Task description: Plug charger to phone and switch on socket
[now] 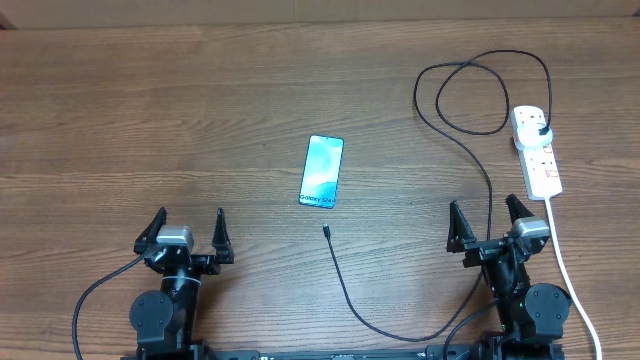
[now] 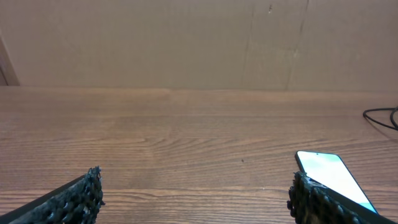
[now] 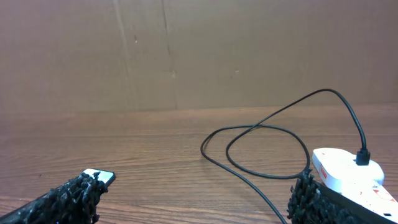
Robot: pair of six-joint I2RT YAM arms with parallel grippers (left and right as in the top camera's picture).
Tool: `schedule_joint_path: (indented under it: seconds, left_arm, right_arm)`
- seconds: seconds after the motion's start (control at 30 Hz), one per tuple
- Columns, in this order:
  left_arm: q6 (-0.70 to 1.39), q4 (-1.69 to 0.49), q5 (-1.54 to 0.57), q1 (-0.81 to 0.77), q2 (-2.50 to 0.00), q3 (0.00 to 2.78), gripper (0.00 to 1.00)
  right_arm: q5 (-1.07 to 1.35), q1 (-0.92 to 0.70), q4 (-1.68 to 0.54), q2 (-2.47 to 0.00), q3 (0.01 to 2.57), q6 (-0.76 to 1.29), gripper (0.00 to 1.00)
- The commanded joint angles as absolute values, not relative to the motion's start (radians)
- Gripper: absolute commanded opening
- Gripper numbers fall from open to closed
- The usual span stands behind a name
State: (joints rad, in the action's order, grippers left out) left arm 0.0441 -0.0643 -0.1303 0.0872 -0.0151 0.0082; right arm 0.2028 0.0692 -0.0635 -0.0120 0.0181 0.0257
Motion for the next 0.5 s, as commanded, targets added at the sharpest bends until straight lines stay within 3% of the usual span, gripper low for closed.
schedule_joint_path:
  seconds: [0.0,0.47]
  left_arm:
    - [0.022,-0.068,-0.123,0.089,-0.004,0.005,1.0]
    - [0.022,-0.068,-0.123,0.089,-0.004,0.005,1.0]
  right_arm:
    - [0.2,0.064,-0.059,-0.003,0.007,0.028,1.0]
    - [0.2,0.064,-0.059,-0.003,0.007,0.028,1.0]
